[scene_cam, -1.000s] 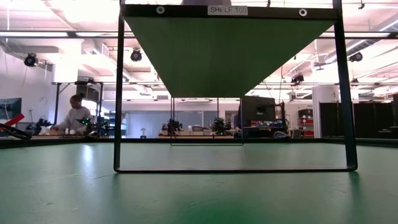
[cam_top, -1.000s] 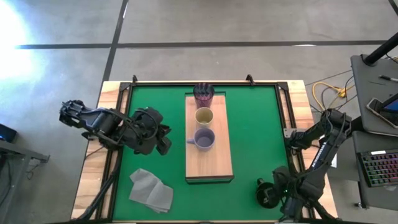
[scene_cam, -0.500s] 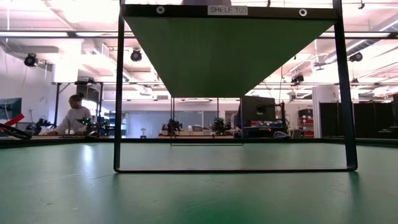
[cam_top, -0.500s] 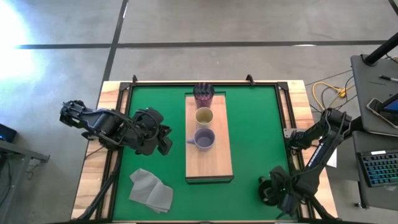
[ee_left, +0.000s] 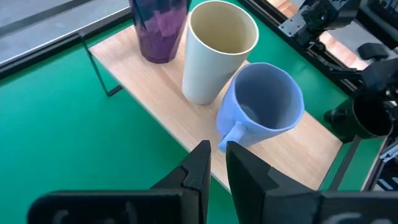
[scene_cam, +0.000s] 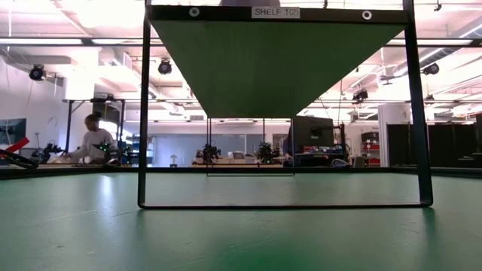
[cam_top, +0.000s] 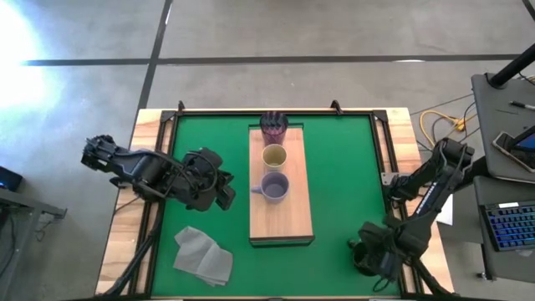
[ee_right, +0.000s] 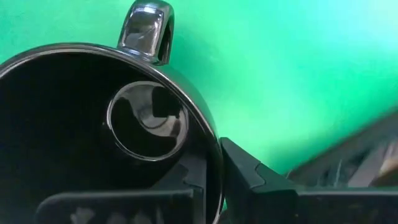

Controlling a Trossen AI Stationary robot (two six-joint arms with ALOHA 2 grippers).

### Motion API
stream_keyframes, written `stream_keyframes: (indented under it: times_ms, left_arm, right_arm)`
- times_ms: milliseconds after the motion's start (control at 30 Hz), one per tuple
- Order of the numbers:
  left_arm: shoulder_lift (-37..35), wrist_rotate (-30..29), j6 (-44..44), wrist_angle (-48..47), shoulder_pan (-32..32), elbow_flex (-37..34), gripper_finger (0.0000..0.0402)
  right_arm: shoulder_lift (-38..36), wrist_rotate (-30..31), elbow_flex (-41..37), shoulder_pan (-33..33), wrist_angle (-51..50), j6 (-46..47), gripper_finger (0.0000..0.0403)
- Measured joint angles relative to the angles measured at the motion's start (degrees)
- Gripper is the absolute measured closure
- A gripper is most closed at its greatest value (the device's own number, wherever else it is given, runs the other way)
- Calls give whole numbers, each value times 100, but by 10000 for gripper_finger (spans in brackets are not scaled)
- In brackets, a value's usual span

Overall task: Stack small to large cups/mugs on shelf
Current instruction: Put the black mug on the shelf

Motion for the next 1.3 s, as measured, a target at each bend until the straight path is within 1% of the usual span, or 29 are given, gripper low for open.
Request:
stream_keyframes:
  times_ms: [200, 267, 400, 500, 600, 867, 967, 1200, 1300]
  left_arm:
    - [2, 2, -126, 170, 0, -87, 365]
    - [2, 2, -133, 169, 0, -89, 365]
    - [2, 3, -136, 165, 0, -92, 365]
    - [2, 2, -135, 164, 0, -94, 365]
    - [2, 2, -136, 162, 0, -100, 365]
    - [2, 2, -287, 160, 0, -109, 365]
    - [2, 2, -286, 159, 0, -110, 365]
    - [2, 0, -284, 140, 0, -123, 365]
    - [2, 0, -284, 138, 0, -127, 365]
  right_arm:
    - [-124, 1, -91, -463, 49, -2507, 385]
    - [-135, 9, -91, -673, 69, -3181, 385]
    - [-138, 7, -113, -1061, 104, -4298, 386]
    - [-138, -32, -155, -1279, 199, -4848, 378]
    - [-138, -46, -157, -1396, 215, -5105, 376]
    - [-136, 142, -159, -1441, 297, -5077, 362]
    - [-136, 175, -159, -1441, 287, -5079, 345]
    - [-134, 169, -161, -1445, 286, -5042, 290]
    - [-146, 205, -162, -1443, 290, -4853, 274]
